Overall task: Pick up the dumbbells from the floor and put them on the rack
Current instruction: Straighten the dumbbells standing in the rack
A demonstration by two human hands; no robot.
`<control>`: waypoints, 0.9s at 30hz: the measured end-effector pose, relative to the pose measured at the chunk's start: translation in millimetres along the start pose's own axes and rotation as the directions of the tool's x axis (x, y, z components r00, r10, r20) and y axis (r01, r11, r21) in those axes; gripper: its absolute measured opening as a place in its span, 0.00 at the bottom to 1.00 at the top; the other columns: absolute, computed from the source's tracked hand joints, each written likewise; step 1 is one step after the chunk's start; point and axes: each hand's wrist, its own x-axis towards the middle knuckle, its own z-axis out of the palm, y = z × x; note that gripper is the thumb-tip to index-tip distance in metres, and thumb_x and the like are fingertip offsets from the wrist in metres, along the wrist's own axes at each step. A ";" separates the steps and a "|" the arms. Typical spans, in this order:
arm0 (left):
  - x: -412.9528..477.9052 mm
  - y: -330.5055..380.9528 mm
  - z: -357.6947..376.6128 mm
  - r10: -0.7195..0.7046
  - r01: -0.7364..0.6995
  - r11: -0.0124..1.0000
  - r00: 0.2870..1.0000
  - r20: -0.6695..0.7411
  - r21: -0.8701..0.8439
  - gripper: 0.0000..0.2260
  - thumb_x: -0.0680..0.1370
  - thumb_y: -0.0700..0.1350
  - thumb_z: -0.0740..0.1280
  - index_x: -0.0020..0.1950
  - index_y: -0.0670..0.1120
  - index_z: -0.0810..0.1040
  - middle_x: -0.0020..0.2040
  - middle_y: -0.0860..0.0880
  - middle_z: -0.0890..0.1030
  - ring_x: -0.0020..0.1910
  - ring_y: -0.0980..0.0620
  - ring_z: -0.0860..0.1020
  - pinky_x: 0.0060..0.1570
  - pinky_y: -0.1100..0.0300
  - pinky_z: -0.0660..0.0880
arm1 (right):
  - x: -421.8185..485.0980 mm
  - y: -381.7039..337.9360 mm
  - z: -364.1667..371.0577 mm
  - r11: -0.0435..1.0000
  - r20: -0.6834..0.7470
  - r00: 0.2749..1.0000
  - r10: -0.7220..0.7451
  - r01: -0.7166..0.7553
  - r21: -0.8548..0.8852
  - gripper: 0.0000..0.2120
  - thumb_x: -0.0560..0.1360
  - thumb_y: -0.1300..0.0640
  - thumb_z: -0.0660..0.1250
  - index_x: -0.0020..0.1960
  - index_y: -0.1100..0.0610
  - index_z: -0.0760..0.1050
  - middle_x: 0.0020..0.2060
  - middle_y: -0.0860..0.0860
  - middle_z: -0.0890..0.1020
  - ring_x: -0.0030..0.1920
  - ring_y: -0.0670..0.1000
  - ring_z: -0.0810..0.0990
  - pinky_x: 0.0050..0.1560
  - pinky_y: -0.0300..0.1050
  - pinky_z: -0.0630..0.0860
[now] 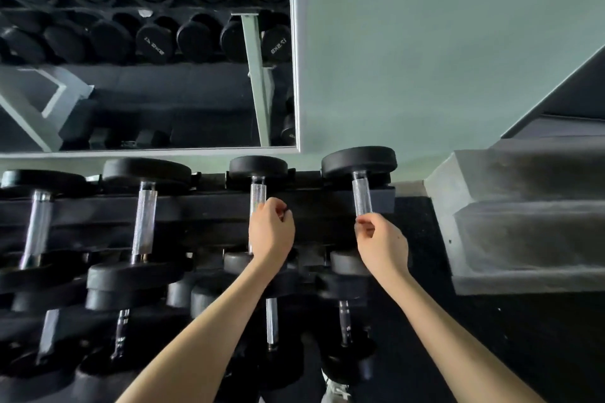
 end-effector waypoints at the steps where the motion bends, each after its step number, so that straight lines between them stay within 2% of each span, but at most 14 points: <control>1: -1.0 3.6 4.3 -0.010 0.010 1.000 1.000 -0.004 -0.005 0.09 0.77 0.42 0.64 0.55 0.42 0.78 0.54 0.45 0.80 0.49 0.50 0.76 0.44 0.62 0.66 | 5.7 3.8 -2.6 1.000 -0.004 1.000 -0.005 0.005 -0.017 0.09 0.78 0.57 0.63 0.57 0.55 0.77 0.51 0.50 0.84 0.49 0.51 0.82 0.43 0.41 0.73; 4: -3.9 12.7 13.9 -0.046 0.047 0.998 0.999 0.014 -0.033 0.09 0.77 0.42 0.64 0.55 0.42 0.78 0.51 0.47 0.81 0.48 0.50 0.76 0.45 0.62 0.67 | 24.1 9.6 -5.7 0.995 -0.004 0.999 0.043 -0.043 -0.086 0.11 0.78 0.55 0.63 0.58 0.58 0.75 0.50 0.51 0.83 0.45 0.53 0.80 0.35 0.41 0.67; 6: -2.7 18.7 23.5 -0.114 0.124 0.983 0.990 0.078 -0.134 0.09 0.77 0.44 0.65 0.55 0.42 0.78 0.49 0.47 0.82 0.49 0.48 0.78 0.48 0.60 0.72 | 38.9 15.0 -3.6 0.984 0.089 0.987 0.135 -0.123 -0.133 0.15 0.78 0.51 0.62 0.59 0.60 0.73 0.51 0.54 0.82 0.47 0.56 0.81 0.34 0.42 0.66; 9: 1.7 31.9 37.7 -0.240 0.297 0.886 0.951 0.196 -0.357 0.11 0.76 0.46 0.66 0.55 0.42 0.78 0.46 0.45 0.83 0.45 0.46 0.81 0.55 0.47 0.79 | 54.0 24.3 3.0 0.970 0.264 0.943 0.202 -0.154 -0.188 0.20 0.78 0.46 0.60 0.59 0.62 0.72 0.52 0.56 0.81 0.49 0.58 0.81 0.38 0.44 0.69; 12: 4.3 41.6 50.3 -0.210 0.298 0.892 0.939 0.272 -0.340 0.13 0.76 0.47 0.66 0.57 0.42 0.77 0.50 0.43 0.82 0.49 0.44 0.81 0.56 0.44 0.78 | 53.3 28.0 7.4 0.972 0.263 0.948 0.178 -0.128 -0.196 0.19 0.79 0.47 0.60 0.57 0.63 0.72 0.49 0.56 0.81 0.42 0.55 0.78 0.37 0.44 0.68; 14: 2.3 46.2 54.1 -0.180 0.281 0.904 0.934 0.309 -0.322 0.13 0.76 0.46 0.66 0.58 0.43 0.77 0.53 0.42 0.82 0.52 0.43 0.81 0.57 0.44 0.78 | 51.1 28.4 10.7 0.972 0.241 0.955 0.171 -0.124 -0.198 0.17 0.79 0.48 0.61 0.57 0.62 0.72 0.49 0.56 0.82 0.44 0.56 0.80 0.37 0.44 0.69; 19: -9.3 31.8 39.5 -0.152 0.212 0.953 0.951 0.268 -0.215 0.12 0.77 0.45 0.66 0.59 0.43 0.77 0.55 0.45 0.82 0.53 0.43 0.80 0.55 0.53 0.77 | 47.8 25.7 13.3 0.956 0.204 0.965 0.168 -0.109 -0.271 0.16 0.78 0.49 0.61 0.57 0.62 0.72 0.49 0.56 0.82 0.47 0.58 0.81 0.38 0.46 0.72; 22: -17.1 10.3 18.5 -0.157 0.177 0.979 0.972 0.173 -0.104 0.12 0.77 0.45 0.66 0.58 0.43 0.78 0.54 0.47 0.83 0.55 0.47 0.79 0.49 0.62 0.71 | 44.5 23.0 12.7 0.944 0.176 0.971 0.164 -0.102 -0.314 0.15 0.78 0.50 0.60 0.57 0.61 0.71 0.49 0.55 0.81 0.48 0.58 0.81 0.39 0.47 0.73; 25: -25.3 -5.7 -3.9 -0.180 0.182 0.981 0.983 0.038 -0.074 0.10 0.77 0.44 0.66 0.56 0.43 0.80 0.54 0.47 0.84 0.56 0.47 0.79 0.47 0.62 0.68 | 40.7 19.6 8.6 0.934 0.137 0.983 0.127 -0.072 -0.351 0.14 0.79 0.50 0.60 0.56 0.61 0.71 0.45 0.54 0.81 0.42 0.56 0.80 0.37 0.47 0.74; 27: -33.4 -9.9 -17.5 -0.183 0.182 0.980 0.983 -0.012 -0.084 0.10 0.76 0.43 0.66 0.56 0.42 0.80 0.53 0.46 0.83 0.55 0.46 0.79 0.47 0.62 0.68 | 33.9 17.1 2.4 0.928 0.088 0.995 0.049 -0.012 -0.373 0.13 0.79 0.51 0.60 0.55 0.60 0.72 0.44 0.54 0.81 0.39 0.55 0.79 0.35 0.46 0.72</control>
